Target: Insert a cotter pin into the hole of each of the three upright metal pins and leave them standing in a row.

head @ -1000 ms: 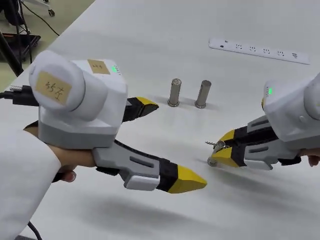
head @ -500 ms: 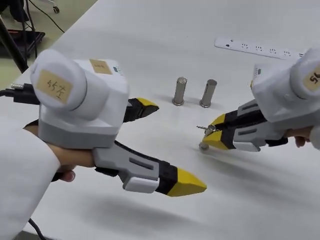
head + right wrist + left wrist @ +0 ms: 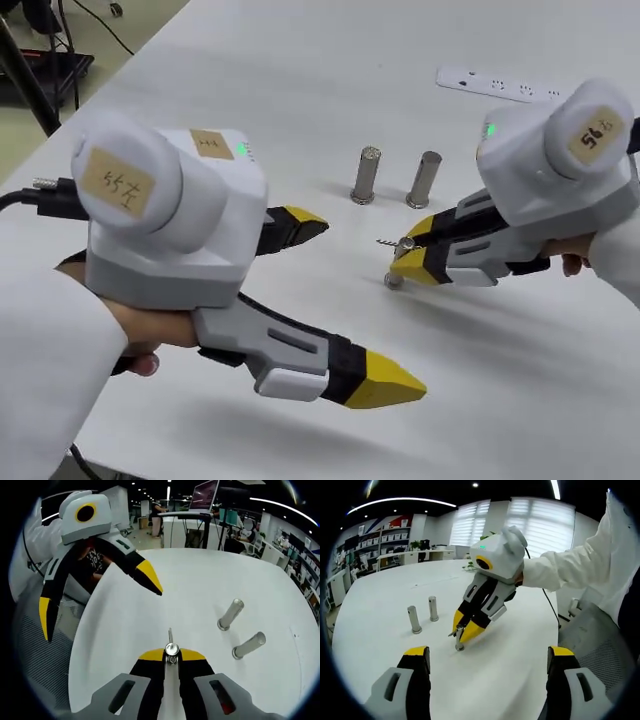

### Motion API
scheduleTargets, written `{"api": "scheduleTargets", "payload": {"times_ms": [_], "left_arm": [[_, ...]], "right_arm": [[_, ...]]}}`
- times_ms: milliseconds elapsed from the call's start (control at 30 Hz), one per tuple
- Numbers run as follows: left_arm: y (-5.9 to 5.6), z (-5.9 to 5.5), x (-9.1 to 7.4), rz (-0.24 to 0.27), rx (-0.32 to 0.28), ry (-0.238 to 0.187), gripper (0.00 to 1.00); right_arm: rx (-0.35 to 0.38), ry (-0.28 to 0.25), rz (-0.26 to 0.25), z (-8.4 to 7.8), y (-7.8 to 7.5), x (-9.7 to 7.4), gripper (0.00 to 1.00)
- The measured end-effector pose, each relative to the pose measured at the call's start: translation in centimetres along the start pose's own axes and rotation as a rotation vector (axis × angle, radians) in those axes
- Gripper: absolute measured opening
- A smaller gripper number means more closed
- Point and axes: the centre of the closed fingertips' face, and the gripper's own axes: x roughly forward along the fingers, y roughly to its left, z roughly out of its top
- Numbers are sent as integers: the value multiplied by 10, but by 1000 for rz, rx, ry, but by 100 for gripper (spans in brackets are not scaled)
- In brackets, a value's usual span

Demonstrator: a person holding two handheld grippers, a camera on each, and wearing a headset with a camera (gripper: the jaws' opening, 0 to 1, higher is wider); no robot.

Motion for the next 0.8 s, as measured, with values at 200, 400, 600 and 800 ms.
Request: {"api": "scheduleTargets", "payload": {"times_ms": [200, 400, 600, 800], "left_arm": [[-1, 1, 1, 1, -11, -10, 96], [-1, 3, 1, 5, -20, -19, 96], [2, 6, -2, 20, -30, -29, 96], [7, 14, -9, 40, -63, -65, 96]], "right_arm": [[-10, -9, 8, 2, 1, 0, 4], [21, -49, 1, 7, 0, -1, 5], [48, -87, -26, 11, 2, -11, 11], [121, -149, -63, 12, 11, -37, 20]]}}
